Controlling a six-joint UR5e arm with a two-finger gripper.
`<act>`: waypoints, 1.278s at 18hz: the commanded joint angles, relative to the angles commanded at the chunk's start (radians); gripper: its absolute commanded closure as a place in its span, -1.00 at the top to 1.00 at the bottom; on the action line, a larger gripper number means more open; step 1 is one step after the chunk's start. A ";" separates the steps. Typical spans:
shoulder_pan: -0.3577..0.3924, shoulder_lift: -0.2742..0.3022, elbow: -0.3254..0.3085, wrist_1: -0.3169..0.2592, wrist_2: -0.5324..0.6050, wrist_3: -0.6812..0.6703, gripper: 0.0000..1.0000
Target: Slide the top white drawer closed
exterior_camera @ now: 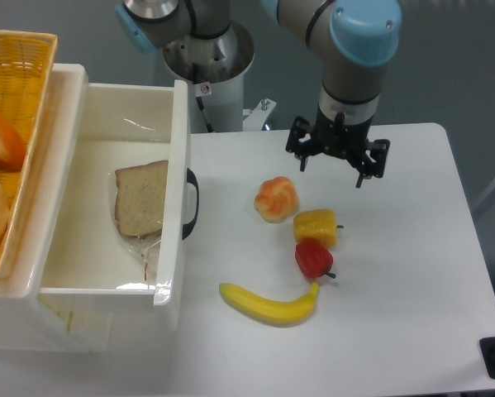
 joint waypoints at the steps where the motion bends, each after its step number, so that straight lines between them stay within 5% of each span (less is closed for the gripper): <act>1: -0.002 -0.002 -0.003 0.000 0.000 -0.015 1.00; 14: -0.087 -0.066 -0.055 0.000 -0.009 -0.233 1.00; 23: -0.061 -0.097 -0.101 -0.014 -0.147 -0.272 1.00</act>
